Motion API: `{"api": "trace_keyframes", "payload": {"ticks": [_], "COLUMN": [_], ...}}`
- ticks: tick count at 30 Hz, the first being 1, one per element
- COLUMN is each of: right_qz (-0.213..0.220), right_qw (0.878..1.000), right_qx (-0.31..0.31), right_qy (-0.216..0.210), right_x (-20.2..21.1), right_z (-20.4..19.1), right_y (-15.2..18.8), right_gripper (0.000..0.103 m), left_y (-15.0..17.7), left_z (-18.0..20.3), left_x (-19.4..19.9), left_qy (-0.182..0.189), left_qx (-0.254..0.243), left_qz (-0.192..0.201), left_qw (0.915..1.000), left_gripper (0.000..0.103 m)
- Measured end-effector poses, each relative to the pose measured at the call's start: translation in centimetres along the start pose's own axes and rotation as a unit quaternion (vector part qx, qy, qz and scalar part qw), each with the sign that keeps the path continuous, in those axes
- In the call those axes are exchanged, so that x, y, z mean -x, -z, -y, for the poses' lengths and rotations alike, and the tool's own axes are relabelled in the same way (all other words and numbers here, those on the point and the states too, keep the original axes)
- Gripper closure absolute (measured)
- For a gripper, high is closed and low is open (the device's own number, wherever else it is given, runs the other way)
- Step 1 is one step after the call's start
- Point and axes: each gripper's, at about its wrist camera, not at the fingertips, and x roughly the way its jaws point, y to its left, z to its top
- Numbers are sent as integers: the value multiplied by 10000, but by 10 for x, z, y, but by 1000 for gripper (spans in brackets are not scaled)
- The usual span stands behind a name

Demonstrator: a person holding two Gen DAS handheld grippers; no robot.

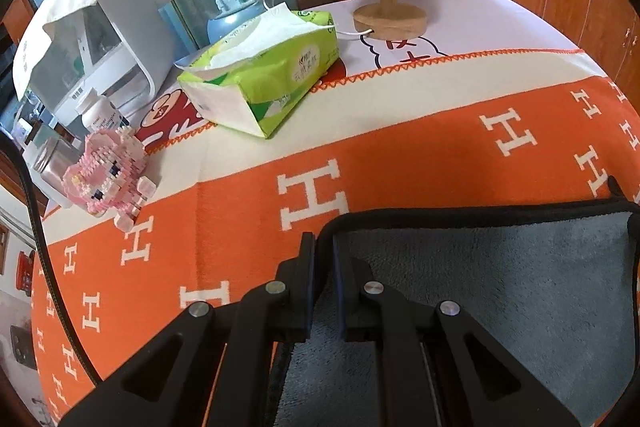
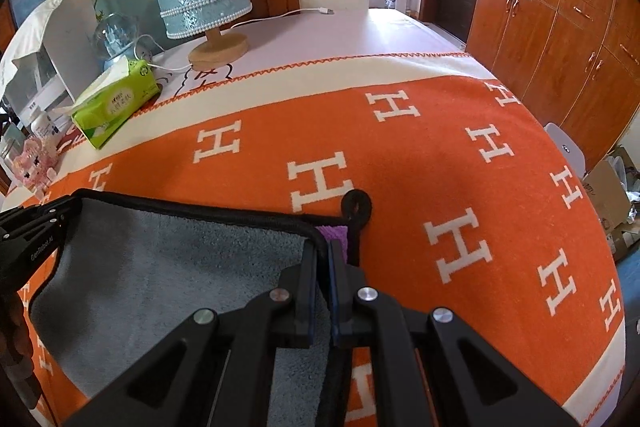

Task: Fold towel

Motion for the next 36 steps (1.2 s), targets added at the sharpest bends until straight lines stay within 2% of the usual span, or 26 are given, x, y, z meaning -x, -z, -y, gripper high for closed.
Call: {"api": "trace_keyframes", "payload": {"ticks": [4, 6, 8, 13, 16, 19, 33, 36], "right_qz": [-28, -25, -8, 287, 424, 419, 487, 447], "right_qw": [9999, 9996, 9990, 9990, 9984, 9984, 9974, 9977], "right_qx": [12, 97, 184, 235, 315, 358, 524, 495], "right_qy": [131, 261, 403, 253, 224, 133, -76, -130], "right_x": [-4, -4, -3, 17, 30, 38, 77, 84], "right_z": [-1, -3, -6, -10, -17, -23, -46, -47], "right_y": [1, 1, 1, -2, -3, -2, 21, 27], "right_gripper": [97, 90, 86, 63, 61, 61, 61, 58], "left_y": [1, 2, 2, 2, 3, 6, 38, 48], "left_z": [3, 4, 3, -1, -1, 0, -11, -15], "left_x": [-3, -4, -5, 9, 27, 44, 88, 96], "left_qy": [-58, -115, -173, -187, -137, 12, 488, 618], "left_qx": [0, 9, 54, 188, 207, 252, 705, 826], "left_qz": [-6, -7, -25, 115, 330, 422, 289, 241], "left_qw": [10000, 9999, 9998, 9996, 9991, 9988, 9959, 9944], "left_gripper": [94, 91, 78, 30, 17, 12, 10, 10]}}
